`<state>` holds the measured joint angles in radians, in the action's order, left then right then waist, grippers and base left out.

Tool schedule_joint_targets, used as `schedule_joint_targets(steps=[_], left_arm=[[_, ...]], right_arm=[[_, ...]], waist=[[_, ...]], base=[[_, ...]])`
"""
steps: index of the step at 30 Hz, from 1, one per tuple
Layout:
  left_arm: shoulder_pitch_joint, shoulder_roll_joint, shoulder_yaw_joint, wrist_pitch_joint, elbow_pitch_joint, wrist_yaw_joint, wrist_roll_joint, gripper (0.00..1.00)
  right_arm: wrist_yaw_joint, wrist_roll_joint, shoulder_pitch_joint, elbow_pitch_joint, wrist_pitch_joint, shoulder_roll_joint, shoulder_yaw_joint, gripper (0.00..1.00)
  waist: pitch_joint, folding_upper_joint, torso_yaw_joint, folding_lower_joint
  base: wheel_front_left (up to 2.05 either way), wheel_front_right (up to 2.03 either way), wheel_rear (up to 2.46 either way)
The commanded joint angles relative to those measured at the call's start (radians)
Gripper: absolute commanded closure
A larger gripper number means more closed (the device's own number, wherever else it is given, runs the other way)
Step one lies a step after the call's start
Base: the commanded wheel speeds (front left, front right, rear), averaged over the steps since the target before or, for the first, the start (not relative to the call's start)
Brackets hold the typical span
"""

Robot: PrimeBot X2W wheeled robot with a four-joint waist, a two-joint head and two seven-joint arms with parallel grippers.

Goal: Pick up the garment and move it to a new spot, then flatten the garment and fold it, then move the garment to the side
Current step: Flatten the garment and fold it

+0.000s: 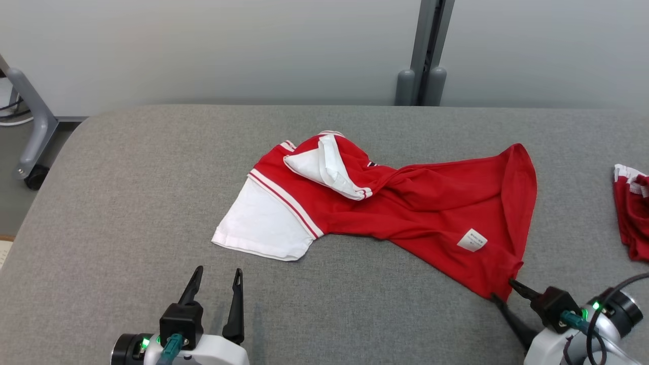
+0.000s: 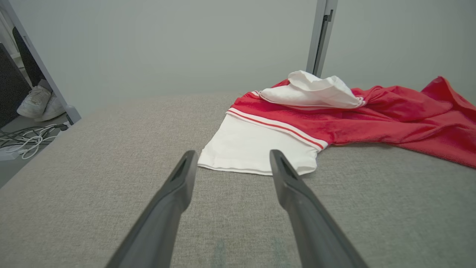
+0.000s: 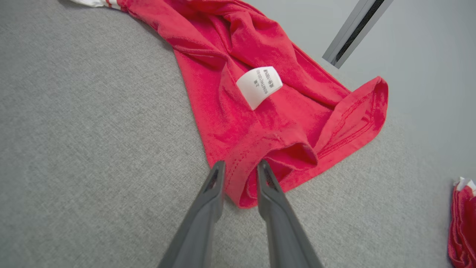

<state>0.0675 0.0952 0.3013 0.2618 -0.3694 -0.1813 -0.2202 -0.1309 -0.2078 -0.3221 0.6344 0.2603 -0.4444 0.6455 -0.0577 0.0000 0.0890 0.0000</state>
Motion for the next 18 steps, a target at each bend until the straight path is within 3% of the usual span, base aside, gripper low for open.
schedule_joint_targets(steps=[1,11,18], left_arm=[[-0.005,0.009,-0.001,0.004,-0.002,0.001,0.003,0.00],[-0.037,0.016,0.010,0.000,-0.004,-0.004,-0.009,0.00],[-0.014,0.016,0.024,-0.006,0.000,0.001,-0.008,0.00]], right_arm=[[0.000,0.001,0.038,-0.008,0.006,0.010,-0.027,0.00],[0.000,-0.112,0.163,-0.063,0.006,0.020,-0.202,0.00],[0.000,-0.209,0.119,-0.035,-0.048,0.069,-0.220,0.00]], waist=[[0.019,0.0000,-0.010,0.0000],[0.054,0.0000,-0.006,0.0000],[0.042,0.0000,0.025,0.0000]], base=[[0.00,0.00,0.00],[0.00,0.00,0.00],[0.00,0.00,0.00]])
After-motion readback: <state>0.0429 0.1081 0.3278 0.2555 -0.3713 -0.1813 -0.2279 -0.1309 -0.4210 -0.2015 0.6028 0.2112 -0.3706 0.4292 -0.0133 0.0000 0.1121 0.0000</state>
